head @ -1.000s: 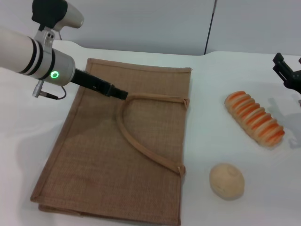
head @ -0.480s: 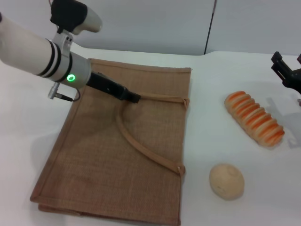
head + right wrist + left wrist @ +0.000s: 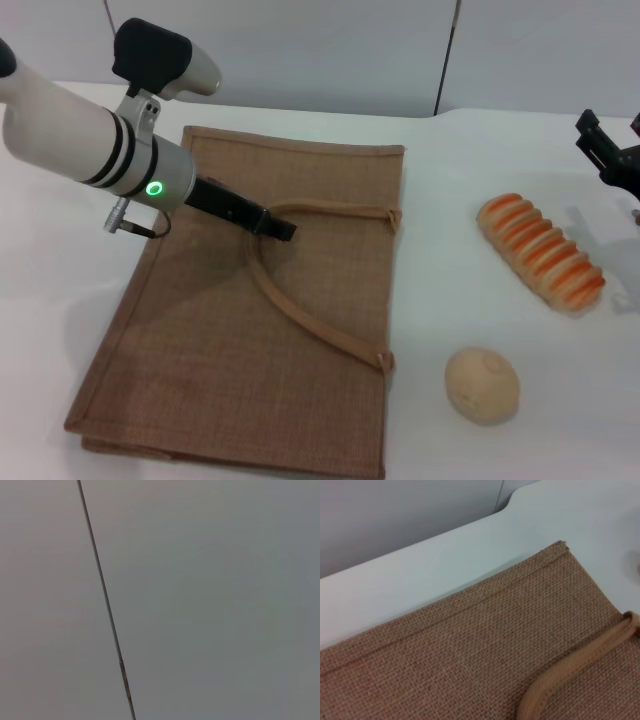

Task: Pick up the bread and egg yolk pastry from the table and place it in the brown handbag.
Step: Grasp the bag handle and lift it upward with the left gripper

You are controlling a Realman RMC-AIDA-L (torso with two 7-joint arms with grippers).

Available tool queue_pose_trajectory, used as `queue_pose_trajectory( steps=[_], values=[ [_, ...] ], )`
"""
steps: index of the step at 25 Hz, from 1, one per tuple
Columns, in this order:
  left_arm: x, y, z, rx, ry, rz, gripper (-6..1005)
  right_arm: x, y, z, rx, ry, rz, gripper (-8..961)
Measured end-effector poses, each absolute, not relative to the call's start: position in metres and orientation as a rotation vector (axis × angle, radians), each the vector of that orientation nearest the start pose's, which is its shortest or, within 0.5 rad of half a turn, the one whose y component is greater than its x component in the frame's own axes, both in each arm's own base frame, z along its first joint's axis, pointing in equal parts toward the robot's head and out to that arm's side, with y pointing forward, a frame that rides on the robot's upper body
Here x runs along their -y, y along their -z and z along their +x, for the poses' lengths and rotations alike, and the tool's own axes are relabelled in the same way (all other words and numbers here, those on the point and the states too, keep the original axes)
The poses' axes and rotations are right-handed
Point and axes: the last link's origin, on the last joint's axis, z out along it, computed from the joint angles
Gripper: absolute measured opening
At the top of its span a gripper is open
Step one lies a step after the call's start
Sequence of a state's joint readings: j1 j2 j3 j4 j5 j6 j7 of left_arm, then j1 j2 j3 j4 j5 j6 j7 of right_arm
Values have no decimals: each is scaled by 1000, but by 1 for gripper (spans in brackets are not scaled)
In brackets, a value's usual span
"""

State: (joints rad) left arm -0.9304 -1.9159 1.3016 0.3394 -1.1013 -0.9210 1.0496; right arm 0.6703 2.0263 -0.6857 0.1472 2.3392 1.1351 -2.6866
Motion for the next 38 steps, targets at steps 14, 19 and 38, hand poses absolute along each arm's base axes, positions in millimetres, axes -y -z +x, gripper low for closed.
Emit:
queue_pose_trajectory(
  steps=[14,19,38],
  values=[
    [-441,21,-239,1138,-69,-2451,584,-376,15,306,-736,-826,-1704,821],
    [-441,21,-240,1143,-98,-2442,511,-376,15,306,-739,-822,-1704,822],
    [-445,18,-237,1103,-112,-2447,296,-379,14,306,-740,-811,-1705,822]
  ],
)
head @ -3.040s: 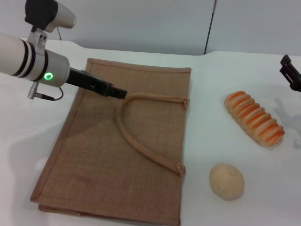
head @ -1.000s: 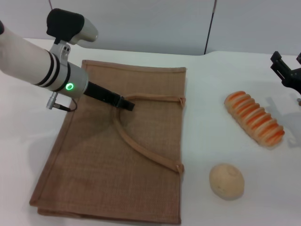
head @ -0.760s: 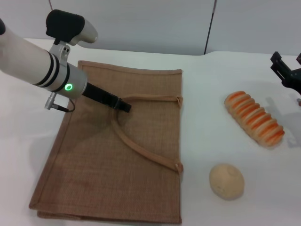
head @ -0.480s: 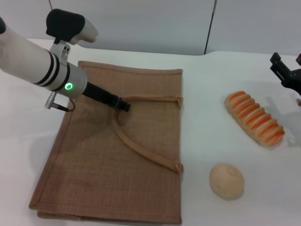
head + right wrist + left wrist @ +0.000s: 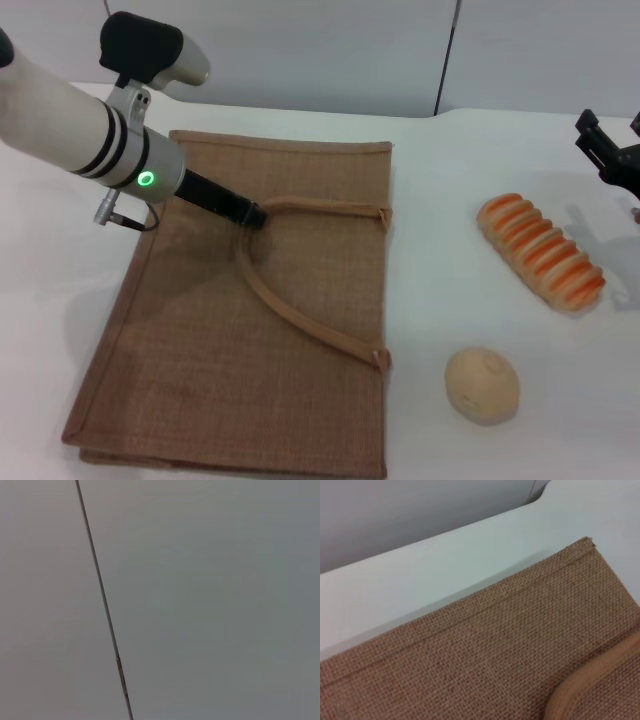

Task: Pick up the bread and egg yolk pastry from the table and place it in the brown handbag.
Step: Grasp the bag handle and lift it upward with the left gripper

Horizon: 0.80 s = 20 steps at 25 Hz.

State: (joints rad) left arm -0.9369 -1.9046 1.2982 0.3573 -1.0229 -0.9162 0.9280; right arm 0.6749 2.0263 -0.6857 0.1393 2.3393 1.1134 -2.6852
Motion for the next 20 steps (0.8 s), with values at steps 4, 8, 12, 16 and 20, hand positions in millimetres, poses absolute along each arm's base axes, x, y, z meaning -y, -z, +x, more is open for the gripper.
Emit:
queue_pose_trajectory(
  steps=[4,8,12,16,20],
  values=[
    [-446,17,-236,1088,-111,-2450,114,-379,14,307,-742,-810,-1705,822],
    [-449,13,-230,1033,-91,-2461,115,-379,14,307,-743,-809,-1705,823],
    [-454,4,-208,943,-17,-2499,115,-377,14,309,-748,-805,-1702,823],
    [-451,-23,-173,852,127,-2564,115,-376,14,310,-750,-804,-1701,823],
    [-438,-59,-135,751,284,-2589,115,-376,14,311,-748,-798,-1701,823]
  ],
)
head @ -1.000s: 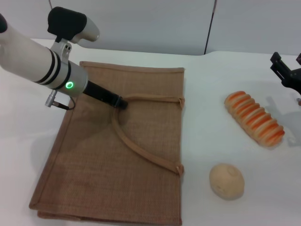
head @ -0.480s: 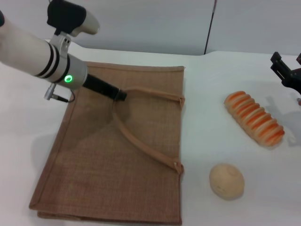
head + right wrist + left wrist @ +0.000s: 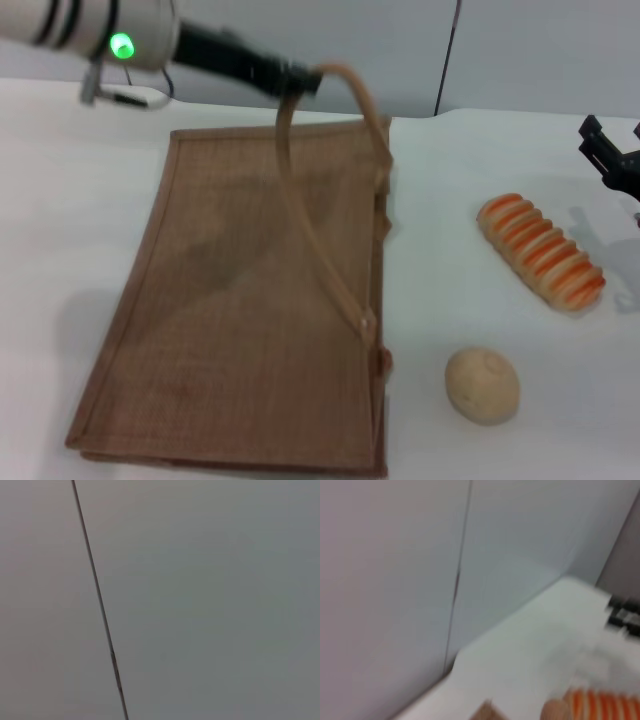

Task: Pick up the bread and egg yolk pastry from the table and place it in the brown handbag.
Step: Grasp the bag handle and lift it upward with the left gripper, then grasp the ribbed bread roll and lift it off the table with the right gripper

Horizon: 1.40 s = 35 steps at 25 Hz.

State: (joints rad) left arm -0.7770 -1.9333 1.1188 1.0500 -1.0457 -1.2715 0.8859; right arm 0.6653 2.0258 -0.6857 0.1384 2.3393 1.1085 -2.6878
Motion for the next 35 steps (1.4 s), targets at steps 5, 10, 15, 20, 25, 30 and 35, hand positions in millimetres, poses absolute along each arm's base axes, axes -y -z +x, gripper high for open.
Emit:
queue_pose_trajectory(
  steps=[5,10,15,20,25,30,35],
  values=[
    [-411,-97,-90,588,356,-2574,114,-377,15,315,-749,-754,-1720,823],
    [-393,-115,-68,516,384,-2554,114,-376,19,314,-715,-723,-1782,823],
    [-380,-128,-69,508,391,-2508,114,-369,26,302,-615,-748,-1905,824],
    [-374,-144,-79,553,401,-2449,115,-362,29,291,-521,-796,-2002,824],
    [-368,-158,-92,599,386,-2380,114,-359,31,292,-530,-793,-2043,824],
    [-360,-166,-100,624,380,-2342,114,-352,27,302,-530,-773,-2036,826],
    [-355,-169,-102,629,348,-2329,114,-346,27,310,-520,-733,-2069,827]
  ],
)
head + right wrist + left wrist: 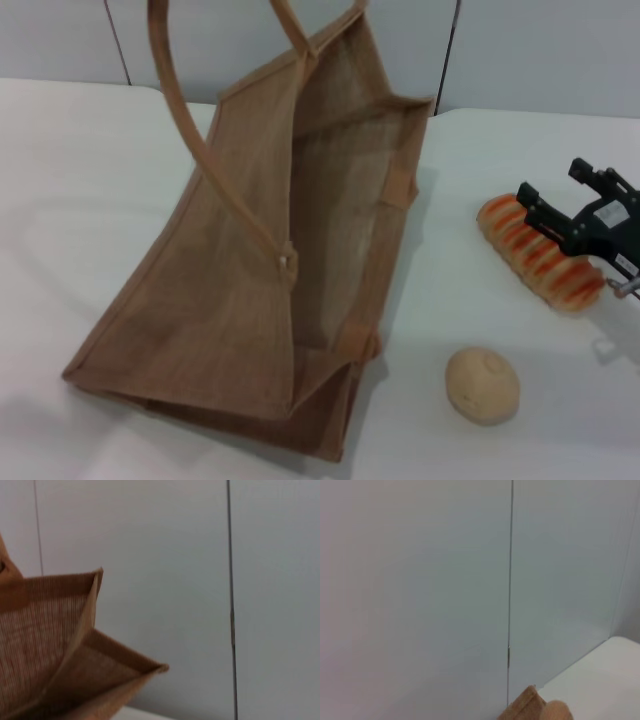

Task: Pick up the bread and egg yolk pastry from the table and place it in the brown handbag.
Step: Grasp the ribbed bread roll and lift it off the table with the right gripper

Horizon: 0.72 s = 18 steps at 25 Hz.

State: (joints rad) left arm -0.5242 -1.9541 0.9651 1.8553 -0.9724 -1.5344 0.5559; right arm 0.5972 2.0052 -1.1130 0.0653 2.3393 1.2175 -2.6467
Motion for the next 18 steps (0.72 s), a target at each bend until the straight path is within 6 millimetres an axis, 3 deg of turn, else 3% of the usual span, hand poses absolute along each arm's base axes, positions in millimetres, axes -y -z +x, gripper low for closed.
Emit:
queue_pose_trajectory(
  steps=[12,18],
  values=[
    [-344,-174,-92,592,331,-2330,115,-345,33,323,-632,-620,-2193,875],
    [-343,-179,-94,596,342,-2308,114,-354,38,325,-651,-534,-2210,878]
  ],
)
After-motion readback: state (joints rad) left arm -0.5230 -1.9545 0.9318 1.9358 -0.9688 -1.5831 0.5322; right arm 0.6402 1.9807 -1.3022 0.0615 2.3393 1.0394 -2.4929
